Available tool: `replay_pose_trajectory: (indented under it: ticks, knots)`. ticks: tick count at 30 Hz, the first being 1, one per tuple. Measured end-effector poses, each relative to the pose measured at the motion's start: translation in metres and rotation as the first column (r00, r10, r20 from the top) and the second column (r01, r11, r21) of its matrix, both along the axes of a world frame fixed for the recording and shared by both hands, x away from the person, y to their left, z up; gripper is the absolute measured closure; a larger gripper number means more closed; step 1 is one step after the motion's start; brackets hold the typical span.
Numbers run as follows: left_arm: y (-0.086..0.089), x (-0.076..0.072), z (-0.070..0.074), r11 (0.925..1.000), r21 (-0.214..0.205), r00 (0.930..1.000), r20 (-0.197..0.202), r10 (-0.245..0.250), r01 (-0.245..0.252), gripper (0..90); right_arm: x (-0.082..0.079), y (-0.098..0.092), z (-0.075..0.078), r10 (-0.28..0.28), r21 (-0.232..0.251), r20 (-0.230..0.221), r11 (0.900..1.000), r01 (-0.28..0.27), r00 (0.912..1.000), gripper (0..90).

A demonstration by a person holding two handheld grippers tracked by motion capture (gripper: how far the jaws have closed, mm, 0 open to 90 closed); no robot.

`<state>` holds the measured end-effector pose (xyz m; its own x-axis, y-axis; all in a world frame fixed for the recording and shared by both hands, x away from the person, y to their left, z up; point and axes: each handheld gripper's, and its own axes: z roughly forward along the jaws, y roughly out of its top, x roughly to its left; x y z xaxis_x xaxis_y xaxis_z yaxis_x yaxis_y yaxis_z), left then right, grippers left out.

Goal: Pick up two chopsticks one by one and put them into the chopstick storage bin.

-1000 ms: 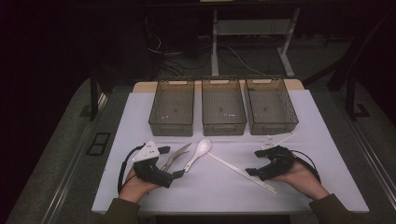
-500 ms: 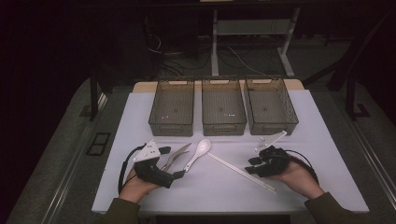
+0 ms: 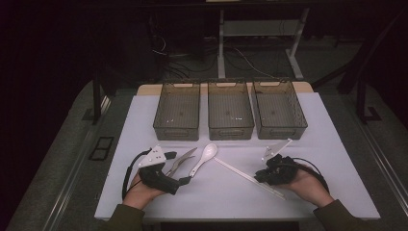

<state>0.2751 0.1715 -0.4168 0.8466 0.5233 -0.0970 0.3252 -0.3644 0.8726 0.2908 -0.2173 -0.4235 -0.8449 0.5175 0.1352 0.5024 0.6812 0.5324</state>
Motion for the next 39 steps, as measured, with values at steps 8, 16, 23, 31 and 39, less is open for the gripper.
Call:
replay_pose_trajectory:
  ticks: [8,16,23,31,39]
  knots:
    - [-0.0006,-0.0001,-0.0005,1.0,0.001,1.0,-0.005,-0.002,0.002,0.0,-0.0004,0.0012,-0.0023,0.008,-0.019,-0.007,0.9998,-0.008,0.9999,80.9]
    - [-0.0016,-0.0001,-0.001,1.0,0.005,1.0,-0.005,-0.003,0.003,0.0,-0.0004,0.0023,-0.0046,0.014,-0.03,-0.01,0.9994,-0.015,0.9998,81.4]
    - [-0.0015,0.0,-0.0011,1.0,0.004,1.0,-0.004,-0.004,0.004,0.0,0.0017,0.0032,-0.0045,0.021,-0.077,0.003,0.9968,-0.02,0.9998,81.3]
    - [-0.0024,0.0003,-0.0011,1.0,0.003,0.9999,-0.007,-0.008,0.008,0.0,0.0049,0.0071,-0.0056,0.039,-0.113,0.0,0.9929,-0.039,0.9992,80.5]
    - [-0.0034,0.0003,-0.0014,0.9999,0.004,0.9999,-0.009,-0.013,0.013,0.0,0.0038,0.0058,-0.007,0.039,-0.113,0.014,0.9929,-0.037,0.9992,80.7]
